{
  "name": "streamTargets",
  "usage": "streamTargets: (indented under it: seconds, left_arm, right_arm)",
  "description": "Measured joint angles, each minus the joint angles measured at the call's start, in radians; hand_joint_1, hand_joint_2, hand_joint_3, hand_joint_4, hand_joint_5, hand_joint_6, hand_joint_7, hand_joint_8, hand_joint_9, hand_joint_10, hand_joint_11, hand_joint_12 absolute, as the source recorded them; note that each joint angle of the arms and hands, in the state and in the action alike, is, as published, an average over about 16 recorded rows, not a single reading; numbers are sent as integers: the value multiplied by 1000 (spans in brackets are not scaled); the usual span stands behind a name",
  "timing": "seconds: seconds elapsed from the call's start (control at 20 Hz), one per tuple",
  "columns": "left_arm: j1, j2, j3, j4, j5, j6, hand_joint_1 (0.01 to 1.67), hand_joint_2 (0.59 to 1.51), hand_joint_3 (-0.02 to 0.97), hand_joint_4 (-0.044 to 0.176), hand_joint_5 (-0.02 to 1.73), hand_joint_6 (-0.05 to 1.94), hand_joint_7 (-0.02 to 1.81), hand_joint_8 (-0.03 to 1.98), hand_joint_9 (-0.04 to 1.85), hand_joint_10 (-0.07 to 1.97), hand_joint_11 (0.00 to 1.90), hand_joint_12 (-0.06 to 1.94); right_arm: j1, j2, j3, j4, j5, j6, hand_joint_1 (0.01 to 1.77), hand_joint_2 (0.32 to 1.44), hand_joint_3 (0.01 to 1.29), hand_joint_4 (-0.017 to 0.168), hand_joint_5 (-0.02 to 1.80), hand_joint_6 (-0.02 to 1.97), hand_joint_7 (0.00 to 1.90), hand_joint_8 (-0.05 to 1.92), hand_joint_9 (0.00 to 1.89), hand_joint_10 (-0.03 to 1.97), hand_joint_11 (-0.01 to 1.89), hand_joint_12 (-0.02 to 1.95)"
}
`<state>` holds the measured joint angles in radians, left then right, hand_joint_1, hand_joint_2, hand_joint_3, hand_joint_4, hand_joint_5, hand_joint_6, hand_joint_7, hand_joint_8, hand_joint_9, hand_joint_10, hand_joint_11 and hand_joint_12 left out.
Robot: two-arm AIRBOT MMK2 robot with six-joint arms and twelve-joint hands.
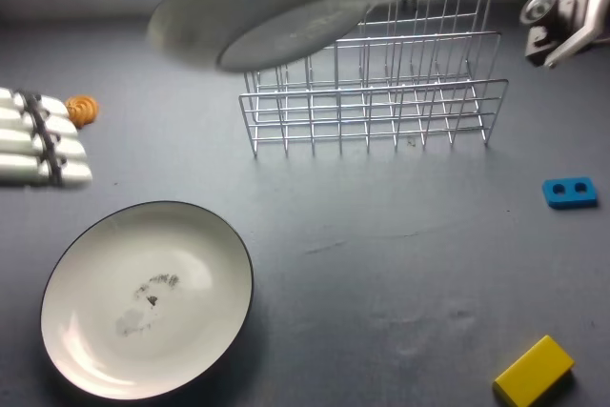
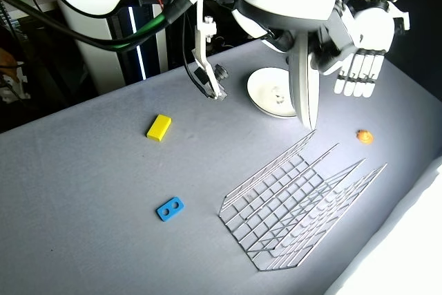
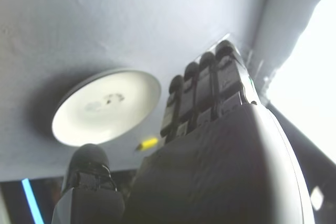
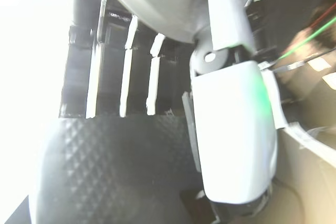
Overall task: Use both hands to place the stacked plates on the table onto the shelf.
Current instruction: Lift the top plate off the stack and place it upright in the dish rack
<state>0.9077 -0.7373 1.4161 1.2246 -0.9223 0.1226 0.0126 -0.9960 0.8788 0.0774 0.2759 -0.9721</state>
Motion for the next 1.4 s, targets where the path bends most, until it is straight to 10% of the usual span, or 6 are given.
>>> streamTargets:
  seconds: [0.45, 1.4]
  left_arm:
    - [41, -12, -60, 109, -107, 0, 17, 1119, 19, 2, 57, 17, 61, 8, 28, 7, 22, 19]
    - [136, -73, -110, 0, 143, -4, 17, 1119, 17, -1, 41, 4, 52, 9, 24, 8, 20, -18]
  right_arm:
    - [28, -5, 86, 34, -63, 172, 1202, 1035, 13, -7, 866, 1015, 1016, 1016, 1049, 448, 697, 1203]
    - [5, -15, 171, 116, -50, 230, 1204, 1044, 13, -5, 864, 1015, 990, 1043, 1043, 451, 668, 1212]
